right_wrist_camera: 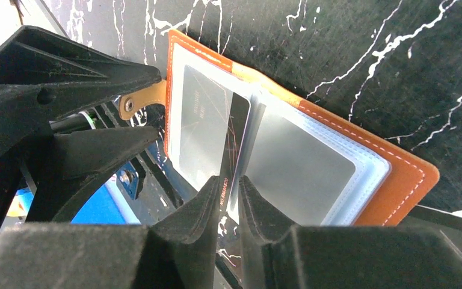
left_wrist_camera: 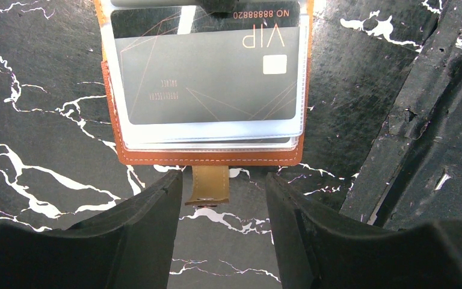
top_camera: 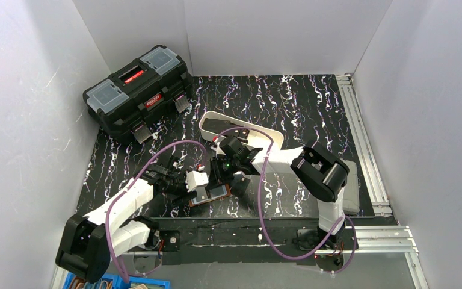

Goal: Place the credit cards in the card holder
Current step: Insert the credit card into the card holder.

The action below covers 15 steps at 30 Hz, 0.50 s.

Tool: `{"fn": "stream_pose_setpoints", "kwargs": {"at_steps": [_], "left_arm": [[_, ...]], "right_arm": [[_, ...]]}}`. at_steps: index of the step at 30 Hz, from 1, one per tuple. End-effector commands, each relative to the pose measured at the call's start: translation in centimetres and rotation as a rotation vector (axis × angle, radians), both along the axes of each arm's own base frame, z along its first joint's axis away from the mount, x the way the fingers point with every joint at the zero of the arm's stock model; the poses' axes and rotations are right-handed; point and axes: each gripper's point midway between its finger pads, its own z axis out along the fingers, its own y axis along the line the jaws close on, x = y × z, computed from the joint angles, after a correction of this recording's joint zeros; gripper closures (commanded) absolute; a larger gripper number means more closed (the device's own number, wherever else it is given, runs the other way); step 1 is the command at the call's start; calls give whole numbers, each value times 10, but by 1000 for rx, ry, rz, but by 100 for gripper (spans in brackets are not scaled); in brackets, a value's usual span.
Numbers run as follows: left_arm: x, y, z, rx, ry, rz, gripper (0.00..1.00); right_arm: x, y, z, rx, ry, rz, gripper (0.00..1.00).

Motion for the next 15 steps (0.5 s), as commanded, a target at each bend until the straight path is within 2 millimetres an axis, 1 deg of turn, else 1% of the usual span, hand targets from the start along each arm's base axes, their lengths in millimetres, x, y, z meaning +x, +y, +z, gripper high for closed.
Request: {"fn": "stream_pose_setpoints", "kwargs": {"at_steps": [1,11,15], "left_arm": [[-3,-3,3,-14,5,-12,48],[-3,-3,2,-20,-2,-14,48],[-4,-2,2,-17,-3,-11,48]], "right_arm": [[5,17,16,52,-26,24,76],[-2,29,9,53,14,39,76],[-1,25,12,45,-4,38,76]]}}
